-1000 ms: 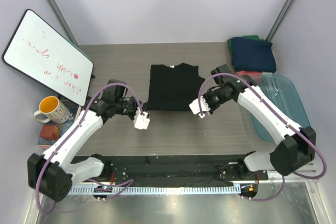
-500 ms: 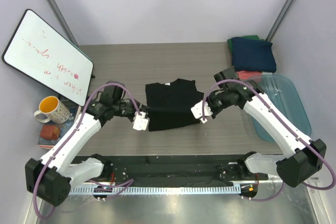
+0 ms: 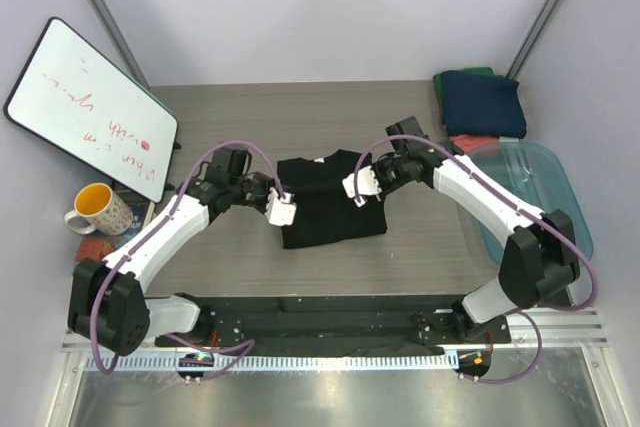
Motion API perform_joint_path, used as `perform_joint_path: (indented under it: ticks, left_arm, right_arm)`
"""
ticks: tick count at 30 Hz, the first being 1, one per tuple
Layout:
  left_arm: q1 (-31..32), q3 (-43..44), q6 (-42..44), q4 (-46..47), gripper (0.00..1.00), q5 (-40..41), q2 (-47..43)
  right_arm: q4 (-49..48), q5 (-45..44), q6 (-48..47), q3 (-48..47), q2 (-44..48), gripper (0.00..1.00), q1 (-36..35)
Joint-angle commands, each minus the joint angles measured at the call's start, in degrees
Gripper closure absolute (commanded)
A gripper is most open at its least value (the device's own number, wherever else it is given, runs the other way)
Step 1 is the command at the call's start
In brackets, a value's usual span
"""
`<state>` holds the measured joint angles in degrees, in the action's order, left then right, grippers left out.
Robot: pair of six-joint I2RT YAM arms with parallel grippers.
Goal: Fold and stack the t-shirts
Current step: Fold the long partially folded tshirt into a neat square
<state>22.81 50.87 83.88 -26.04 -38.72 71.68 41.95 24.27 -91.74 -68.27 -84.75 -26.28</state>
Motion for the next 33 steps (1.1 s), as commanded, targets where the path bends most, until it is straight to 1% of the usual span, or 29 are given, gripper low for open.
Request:
perform_joint_path:
  ticks: [1, 5, 9, 14, 15, 16, 17, 18, 19, 20, 21, 22, 23, 24, 25, 26, 27, 28, 29, 30, 31, 32, 33]
  left_arm:
    - [-1.54, 2.83, -1.52, 5.56, 1.00, 0.22, 2.58]
    - [-3.11, 4.23, -2.22, 10.03, 1.00, 0.49, 6.53]
    - [-3.82, 7.48, -2.93, 12.15, 1.00, 0.75, 11.37]
    - [-4.17, 9.16, -2.67, 14.52, 1.00, 1.01, 16.81]
    - [-4.26, 9.68, -2.58, 15.14, 0.98, 1.28, 17.61]
    - [-4.26, 9.95, -2.75, 15.41, 0.91, 2.24, 18.40]
    - [-4.26, 10.30, -3.19, 15.49, 0.82, 2.68, 19.97]
    - [-4.26, 10.91, -3.54, 16.19, 0.71, 3.55, 20.69]
    - [-4.26, 11.09, -4.59, 16.98, 0.71, 5.83, 21.22]
    - [-4.18, 9.79, -5.29, 19.34, 0.72, 7.50, 21.74]
    - [-4.17, 8.47, -6.35, 22.32, 0.71, 9.87, 22.18]
    - [-3.91, 6.45, -7.84, 34.53, 0.67, 15.20, 22.27]
    - [-3.91, 1.30, -11.77, 42.05, 0.58, 18.12, 22.45]
    - [-3.91, -0.93, -12.33, 48.48, 0.41, 20.42, 23.32]
    - [-3.91, -2.52, -12.25, 57.50, 0.36, 22.09, 23.76]
    - [-4.00, -4.45, -11.90, 59.86, 0.31, 24.46, 24.12]
    - [-4.09, -4.81, -12.24, 61.88, 0.13, 25.00, 24.56]
    - [-4.17, -4.90, -12.59, 62.08, 0.11, 25.44, 24.47]
    - [-4.17, -4.82, -12.77, 60.42, 0.13, 24.84, 23.86]
    - [-4.17, -4.82, -13.99, 60.06, 0.15, 23.96, 23.34]
    - [-4.17, -4.82, -14.35, 59.01, 0.16, 22.91, 21.33]
    - [-4.09, -4.56, -14.27, 55.00, 0.34, 21.86, 20.18]
    - [-4.09, -4.64, -15.75, 53.74, 0.47, 18.97, 19.03]
  right_arm:
    - [-7.58, -2.83, 0.95, -1.43, -2.60, 0.99, 1.41]
    - [-12.84, -3.09, 1.92, -1.87, -5.24, 0.98, 2.02]
    - [-17.51, -3.88, 3.32, -2.83, -7.88, 0.99, 2.38]
    - [-23.22, -5.72, 4.47, -3.80, -11.13, 0.99, 2.81]
    - [-24.71, -6.51, 4.90, -3.19, -11.57, 0.88, 2.82]
    - [-26.99, -7.39, 6.04, -2.40, -11.93, 0.68, 2.82]
    - [-34.15, -10.09, 8.23, -1.26, -12.28, 0.46, 2.82]
    - [-37.44, -11.43, 8.60, 1.10, -12.98, 0.12, 2.82]
    - [-40.26, -12.48, 8.77, 2.17, -13.16, 0.06, 2.82]
    - [-45.85, -14.32, 8.95, 3.05, -13.25, 0.05, 2.82]
    - [-48.61, -15.38, 10.69, 5.23, -13.07, 0.03, 2.82]
    - [-50.98, -16.27, 11.58, 6.12, -12.90, 0.03, 2.73]
    - [-54.49, -16.97, 12.20, 7.00, -12.55, 0.03, 2.64]
    - [-55.91, -18.54, 13.42, 8.49, -11.76, 0.03, 2.64]
    - [-56.45, -18.82, 13.69, 8.85, -11.32, 0.03, 2.73]
    - [-55.59, -19.17, 13.96, 9.03, -10.97, 0.03, 2.73]
    - [-55.23, -19.52, 14.40, 9.38, -10.53, 0.04, 2.73]
    - [-54.36, -18.92, 16.23, 9.30, -9.31, 0.04, 2.73]
    - [-50.43, -18.39, 16.94, 9.12, -8.86, 0.06, 2.73]
    - [-48.65, -17.77, 18.95, 8.25, -8.33, 0.12, 2.73]
    - [-45.33, -14.55, 22.19, 7.02, -7.72, 0.18, 2.82]
    - [-35.98, -12.95, 23.96, 5.44, -7.97, 0.26, 2.90]
    - [-32.32, -11.02, 26.33, 2.47, -8.15, 0.33, 2.99]
